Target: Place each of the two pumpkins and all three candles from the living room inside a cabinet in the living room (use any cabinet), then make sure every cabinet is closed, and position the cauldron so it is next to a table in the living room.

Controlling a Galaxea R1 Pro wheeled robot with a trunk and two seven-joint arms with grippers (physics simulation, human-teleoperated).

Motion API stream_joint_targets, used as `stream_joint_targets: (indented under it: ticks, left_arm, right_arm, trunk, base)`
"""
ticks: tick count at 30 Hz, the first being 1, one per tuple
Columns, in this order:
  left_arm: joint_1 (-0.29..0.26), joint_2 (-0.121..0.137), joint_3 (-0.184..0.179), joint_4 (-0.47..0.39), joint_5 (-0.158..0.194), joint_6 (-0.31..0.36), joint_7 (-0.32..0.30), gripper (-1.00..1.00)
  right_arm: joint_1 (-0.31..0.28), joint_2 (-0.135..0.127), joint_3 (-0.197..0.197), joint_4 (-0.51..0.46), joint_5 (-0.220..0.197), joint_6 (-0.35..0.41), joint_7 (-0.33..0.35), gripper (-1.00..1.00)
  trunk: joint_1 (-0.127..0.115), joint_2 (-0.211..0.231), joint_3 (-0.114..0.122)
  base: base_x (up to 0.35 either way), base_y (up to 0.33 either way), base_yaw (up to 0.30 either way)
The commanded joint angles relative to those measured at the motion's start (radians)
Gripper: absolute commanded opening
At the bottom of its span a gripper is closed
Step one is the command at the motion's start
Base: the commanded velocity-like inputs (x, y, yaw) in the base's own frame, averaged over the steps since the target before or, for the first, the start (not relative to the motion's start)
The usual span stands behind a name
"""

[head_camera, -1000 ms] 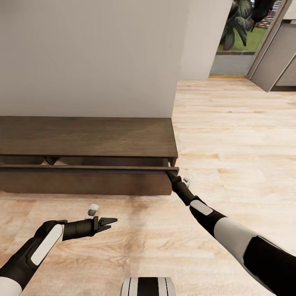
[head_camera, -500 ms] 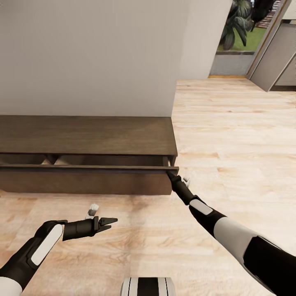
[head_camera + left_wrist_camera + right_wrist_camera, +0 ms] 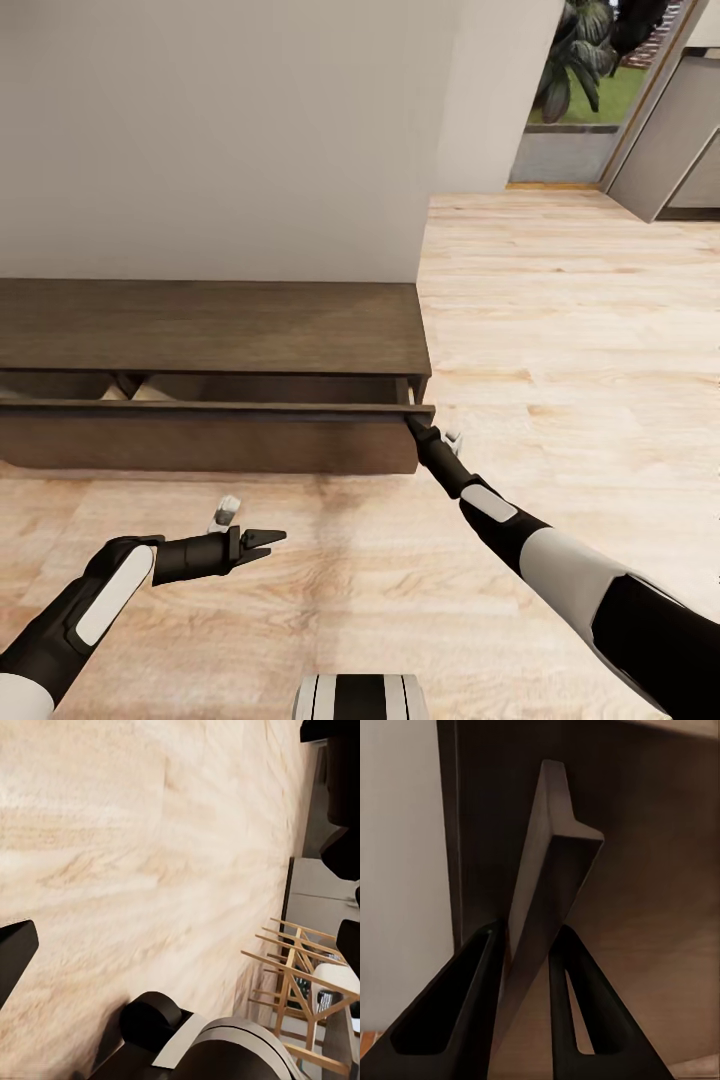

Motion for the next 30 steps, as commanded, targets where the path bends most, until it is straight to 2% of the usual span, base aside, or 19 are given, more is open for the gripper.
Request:
stream_joint_targets:
  ticks: [1,30]
  left_arm:
    - [-0.001,0.001,-0.002,0.000,0.003,0.004,-0.001,1.00]
    - [-0.001,0.000,-0.003,0.000,0.003,0.004,-0.001,1.00]
  right_arm:
    - [0.000,-0.001,0.020,0.026,-0.010,0.004,0.006,-1.00]
    - [0.000,-0.001,0.023,0.026,-0.010,0.004,0.006,-1.00]
  trunk:
    - [0.000,0.000,-0.001]
    - [0.000,0.000,-0.001]
  base:
    - [-0.091,0.000,0.000]
    - [-0.113,0.000,0.000]
